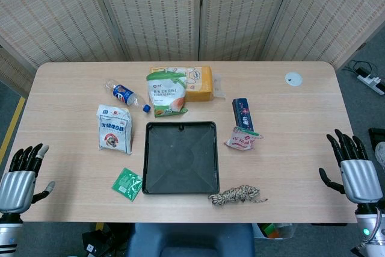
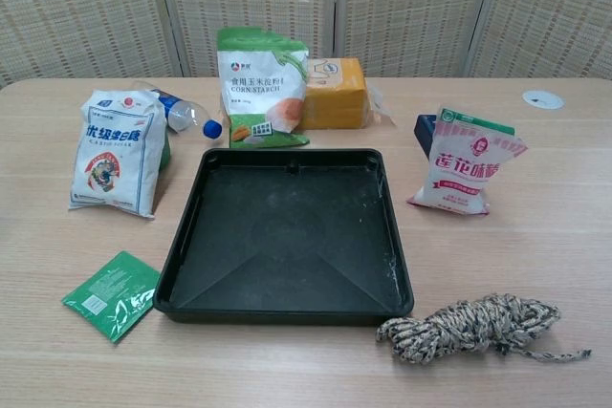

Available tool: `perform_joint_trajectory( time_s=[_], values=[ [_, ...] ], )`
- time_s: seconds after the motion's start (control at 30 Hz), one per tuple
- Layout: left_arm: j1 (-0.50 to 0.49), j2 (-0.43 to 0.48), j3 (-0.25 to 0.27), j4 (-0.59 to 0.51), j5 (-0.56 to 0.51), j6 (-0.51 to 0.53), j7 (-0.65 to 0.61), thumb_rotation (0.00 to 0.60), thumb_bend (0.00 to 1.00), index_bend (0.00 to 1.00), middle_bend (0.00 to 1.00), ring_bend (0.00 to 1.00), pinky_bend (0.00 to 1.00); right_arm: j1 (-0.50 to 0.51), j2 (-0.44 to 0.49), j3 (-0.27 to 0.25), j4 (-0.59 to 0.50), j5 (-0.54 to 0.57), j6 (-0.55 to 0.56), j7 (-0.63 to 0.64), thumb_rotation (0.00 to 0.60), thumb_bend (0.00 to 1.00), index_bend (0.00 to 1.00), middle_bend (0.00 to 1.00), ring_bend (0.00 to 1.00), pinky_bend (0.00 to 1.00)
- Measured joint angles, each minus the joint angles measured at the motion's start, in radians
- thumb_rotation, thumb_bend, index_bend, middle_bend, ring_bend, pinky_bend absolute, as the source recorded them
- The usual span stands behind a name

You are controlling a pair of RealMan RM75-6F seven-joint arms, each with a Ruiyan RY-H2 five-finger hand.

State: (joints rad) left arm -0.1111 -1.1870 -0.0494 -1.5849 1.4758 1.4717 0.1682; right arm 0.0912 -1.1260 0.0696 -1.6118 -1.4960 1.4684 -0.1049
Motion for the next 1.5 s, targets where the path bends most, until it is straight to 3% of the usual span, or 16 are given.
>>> perform_joint_trajectory(
  time_s=[0.47,0.9,1.17,1.5],
  values=[
    [0.010,0.009,0.006,-0.014,0.011,0.018,-0.003,0.600,0.32,0.07,0.07,0.05,0.00,0.013,0.003,-0.004,0.003,-0.012,-0.020,0.035,0.477,0.41,0.00,0.00,0.08,0.00],
    [0.021,0.020,0.013,-0.027,0.020,0.031,-0.007,0.600,0.32,0.07,0.07,0.05,0.00,0.140,-0.032,0.023,0.016,0.015,-0.214,0.080,0.476,0.41,0.00,0.02,0.11,0.00],
    [0.024,0.024,0.015,-0.033,0.020,0.032,-0.002,0.600,0.32,0.07,0.07,0.05,0.00,0.267,-0.094,0.066,0.078,0.075,-0.380,0.112,0.477,0.41,0.00,0.04,0.15,0.09],
    [0.033,0.032,0.017,-0.032,0.013,0.035,-0.008,0.600,0.32,0.07,0.07,0.05,0.00,0.431,-0.227,0.122,0.229,0.162,-0.566,0.161,0.477,0.40,0.09,0.15,0.24,0.31]
  ],
)
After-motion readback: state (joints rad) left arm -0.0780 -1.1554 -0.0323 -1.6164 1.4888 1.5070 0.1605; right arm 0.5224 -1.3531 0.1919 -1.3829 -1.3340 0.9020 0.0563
